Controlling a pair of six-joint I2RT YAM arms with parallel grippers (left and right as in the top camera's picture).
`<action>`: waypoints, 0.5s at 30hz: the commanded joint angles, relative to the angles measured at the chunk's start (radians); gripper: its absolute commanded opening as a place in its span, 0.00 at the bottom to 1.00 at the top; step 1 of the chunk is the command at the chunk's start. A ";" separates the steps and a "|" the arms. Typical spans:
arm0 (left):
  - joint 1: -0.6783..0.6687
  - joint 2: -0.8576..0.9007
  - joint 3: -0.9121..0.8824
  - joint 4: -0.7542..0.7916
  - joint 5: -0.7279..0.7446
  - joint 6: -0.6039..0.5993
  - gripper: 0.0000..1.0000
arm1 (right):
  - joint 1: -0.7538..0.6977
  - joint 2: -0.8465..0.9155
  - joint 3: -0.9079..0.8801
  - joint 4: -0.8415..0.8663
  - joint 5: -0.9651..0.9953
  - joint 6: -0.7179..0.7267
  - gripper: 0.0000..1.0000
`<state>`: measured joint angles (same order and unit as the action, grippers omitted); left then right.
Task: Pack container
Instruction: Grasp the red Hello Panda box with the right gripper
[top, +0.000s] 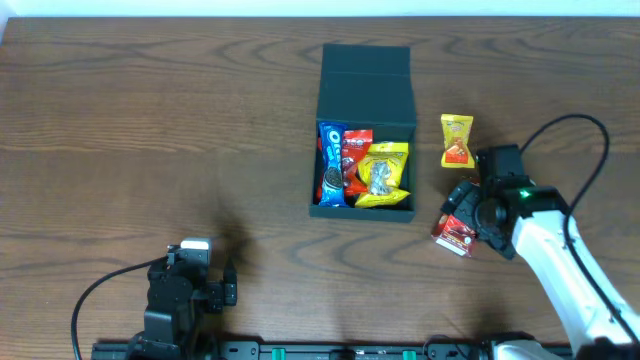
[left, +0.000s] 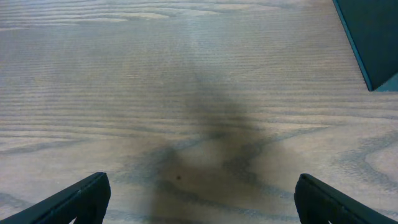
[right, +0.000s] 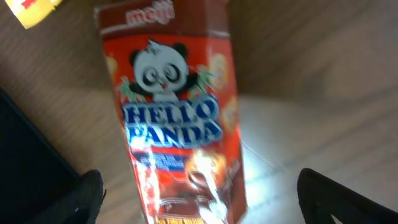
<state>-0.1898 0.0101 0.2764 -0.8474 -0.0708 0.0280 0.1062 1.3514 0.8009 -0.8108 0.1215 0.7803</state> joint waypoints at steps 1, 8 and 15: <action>0.007 -0.006 -0.050 -0.040 -0.014 0.010 0.95 | -0.010 0.040 -0.008 0.032 -0.006 -0.069 0.99; 0.007 -0.006 -0.050 -0.040 -0.014 0.010 0.95 | -0.011 0.089 -0.008 0.053 -0.010 -0.096 0.99; 0.007 -0.006 -0.050 -0.040 -0.014 0.010 0.95 | -0.011 0.129 -0.010 0.089 -0.010 -0.109 0.99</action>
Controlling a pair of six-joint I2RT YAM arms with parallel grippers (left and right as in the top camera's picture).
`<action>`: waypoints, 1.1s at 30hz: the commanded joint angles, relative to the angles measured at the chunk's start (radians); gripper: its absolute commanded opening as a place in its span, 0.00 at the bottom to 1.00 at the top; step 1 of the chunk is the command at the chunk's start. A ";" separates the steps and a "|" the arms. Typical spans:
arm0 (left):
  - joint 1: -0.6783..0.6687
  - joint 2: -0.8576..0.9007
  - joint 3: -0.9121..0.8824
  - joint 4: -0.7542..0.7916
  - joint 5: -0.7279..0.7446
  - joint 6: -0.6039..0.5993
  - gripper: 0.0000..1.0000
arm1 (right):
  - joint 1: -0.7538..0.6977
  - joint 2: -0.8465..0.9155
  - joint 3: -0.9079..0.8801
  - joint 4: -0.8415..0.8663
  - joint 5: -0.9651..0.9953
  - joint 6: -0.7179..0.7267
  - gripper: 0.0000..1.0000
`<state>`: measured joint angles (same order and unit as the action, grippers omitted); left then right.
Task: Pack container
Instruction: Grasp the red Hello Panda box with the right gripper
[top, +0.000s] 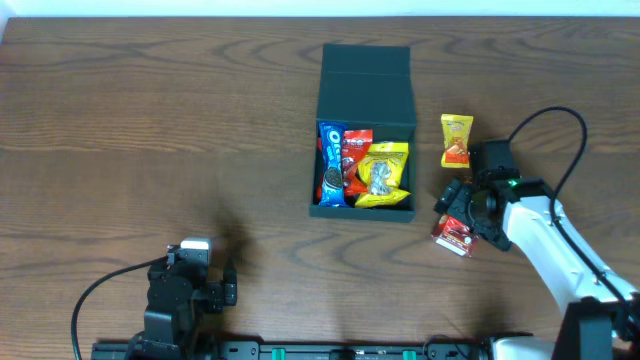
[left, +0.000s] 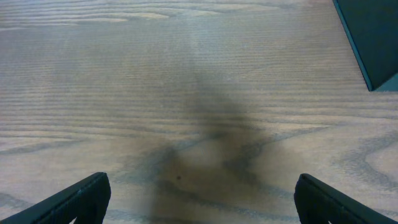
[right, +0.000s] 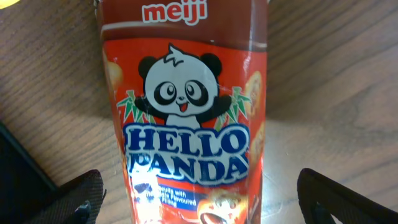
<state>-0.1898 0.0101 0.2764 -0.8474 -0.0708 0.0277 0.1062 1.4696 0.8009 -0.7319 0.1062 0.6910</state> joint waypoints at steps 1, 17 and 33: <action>0.007 -0.006 -0.050 -0.040 -0.014 0.011 0.95 | -0.011 0.014 -0.011 0.015 0.005 -0.019 0.99; 0.007 -0.006 -0.050 -0.040 -0.014 0.011 0.95 | -0.009 0.055 -0.045 0.076 0.004 -0.063 0.99; 0.007 -0.006 -0.050 -0.040 -0.014 0.011 0.96 | -0.009 0.055 -0.069 0.100 0.001 -0.064 0.77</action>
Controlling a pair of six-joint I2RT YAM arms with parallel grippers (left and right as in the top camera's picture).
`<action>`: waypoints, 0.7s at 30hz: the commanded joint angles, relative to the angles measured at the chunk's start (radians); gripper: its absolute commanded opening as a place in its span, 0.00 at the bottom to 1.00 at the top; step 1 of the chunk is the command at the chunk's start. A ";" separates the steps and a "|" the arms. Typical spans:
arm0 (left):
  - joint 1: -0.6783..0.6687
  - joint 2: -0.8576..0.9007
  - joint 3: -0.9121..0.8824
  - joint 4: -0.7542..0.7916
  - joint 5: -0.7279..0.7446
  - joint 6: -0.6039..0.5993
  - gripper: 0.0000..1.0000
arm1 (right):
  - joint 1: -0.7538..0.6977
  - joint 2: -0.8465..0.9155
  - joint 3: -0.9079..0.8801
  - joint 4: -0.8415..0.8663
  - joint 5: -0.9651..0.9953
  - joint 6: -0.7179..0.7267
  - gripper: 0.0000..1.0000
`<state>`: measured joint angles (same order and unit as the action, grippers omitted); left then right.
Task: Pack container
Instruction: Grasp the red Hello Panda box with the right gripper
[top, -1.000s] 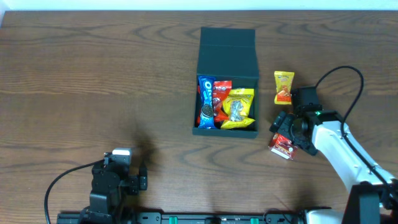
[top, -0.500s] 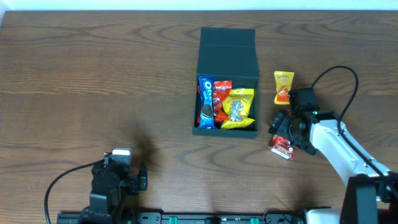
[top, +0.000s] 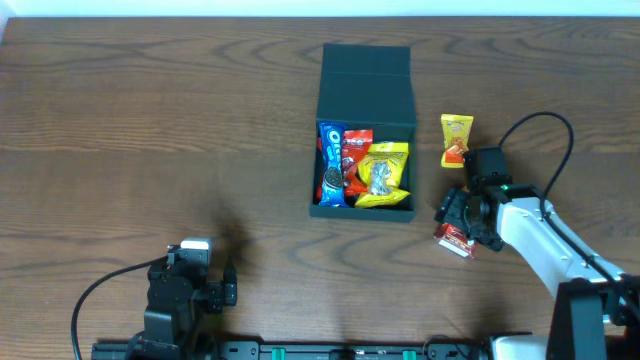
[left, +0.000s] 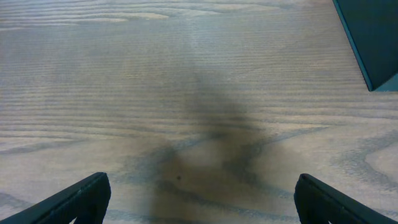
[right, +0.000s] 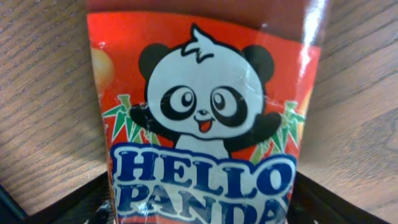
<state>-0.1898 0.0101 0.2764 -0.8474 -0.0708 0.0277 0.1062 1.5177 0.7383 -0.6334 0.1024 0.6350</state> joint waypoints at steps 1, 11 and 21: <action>0.007 -0.006 -0.050 -0.040 -0.014 0.011 0.95 | -0.008 0.006 -0.007 0.002 0.005 -0.008 0.71; 0.007 -0.006 -0.050 -0.040 -0.014 0.011 0.96 | -0.008 0.006 -0.007 0.002 0.001 -0.008 0.58; 0.007 -0.006 -0.050 -0.040 -0.014 0.011 0.95 | -0.008 0.006 -0.007 0.002 0.001 -0.008 0.49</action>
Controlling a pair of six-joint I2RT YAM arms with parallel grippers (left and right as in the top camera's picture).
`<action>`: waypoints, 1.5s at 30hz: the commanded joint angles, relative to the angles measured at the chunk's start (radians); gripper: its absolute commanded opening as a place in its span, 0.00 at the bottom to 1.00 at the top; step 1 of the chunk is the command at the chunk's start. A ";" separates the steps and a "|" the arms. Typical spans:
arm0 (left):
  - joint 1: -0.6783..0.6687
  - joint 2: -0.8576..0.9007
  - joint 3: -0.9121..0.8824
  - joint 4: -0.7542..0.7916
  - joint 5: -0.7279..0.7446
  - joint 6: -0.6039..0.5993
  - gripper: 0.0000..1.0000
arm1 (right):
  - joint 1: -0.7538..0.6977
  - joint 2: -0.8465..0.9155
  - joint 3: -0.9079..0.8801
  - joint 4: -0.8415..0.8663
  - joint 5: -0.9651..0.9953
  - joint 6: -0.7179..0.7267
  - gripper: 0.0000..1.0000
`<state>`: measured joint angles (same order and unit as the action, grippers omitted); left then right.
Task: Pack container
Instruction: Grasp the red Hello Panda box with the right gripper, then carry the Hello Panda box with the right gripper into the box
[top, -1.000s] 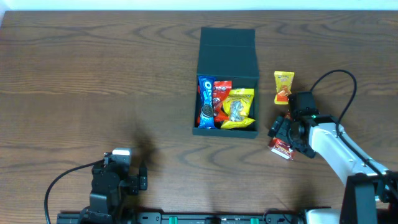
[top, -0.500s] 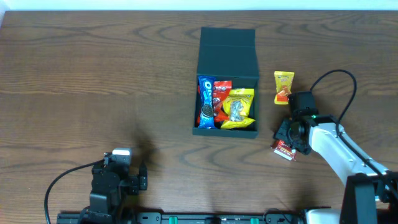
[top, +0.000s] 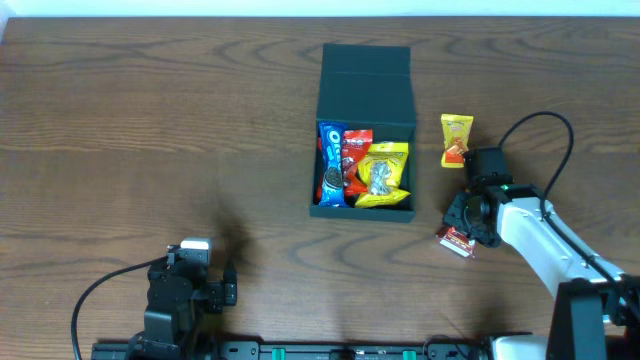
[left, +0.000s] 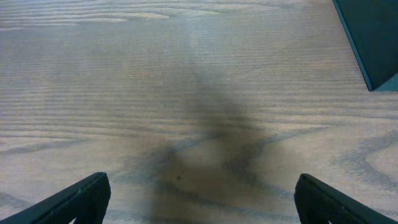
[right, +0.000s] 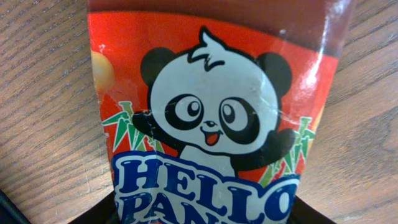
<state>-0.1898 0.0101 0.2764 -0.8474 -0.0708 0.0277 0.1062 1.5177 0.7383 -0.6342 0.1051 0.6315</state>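
A red Hello Panda pack (right: 205, 124) lies on the wooden table, right of the dark green box (top: 365, 75); it fills the right wrist view. My right gripper (right: 202, 214) is down over it, its dark fingers pressed against both long edges, shut on it. From above, the pack's lower end (top: 455, 241) pokes out under that gripper (top: 466, 216). The box holds an Oreo pack (top: 328, 165), a red pack and a yellow pack (top: 384, 172). My left gripper (left: 202, 202) stands open over bare wood near the front edge.
A small yellow candy pack (top: 456, 140) lies on the table just beyond the right gripper. The box's open lid lies flat behind its filled half. A corner of the box (left: 370, 37) shows at the upper right of the left wrist view.
My right gripper's fingers have come in against the sides of the Hello Panda pack, which looms slightly larger in its view. The left arm has not moved.
My right gripper first hung open above the tilted Hello Panda pack. It was then lined up with the pack and lower, later lower still with fingers close beside it, and now it is shut on it. The left gripper stayed open and still.
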 joint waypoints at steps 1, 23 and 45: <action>0.007 -0.006 -0.050 -0.040 -0.014 0.011 0.95 | -0.008 0.006 -0.007 0.002 -0.002 -0.004 0.47; 0.007 -0.006 -0.050 -0.040 -0.014 0.011 0.95 | -0.006 -0.093 -0.005 -0.033 -0.001 -0.005 0.30; 0.007 -0.006 -0.050 -0.040 -0.014 0.011 0.95 | 0.333 -0.261 0.394 -0.285 -0.099 -0.005 0.33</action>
<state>-0.1898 0.0101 0.2764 -0.8474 -0.0708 0.0277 0.4026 1.2076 1.0821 -0.9195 0.0174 0.6312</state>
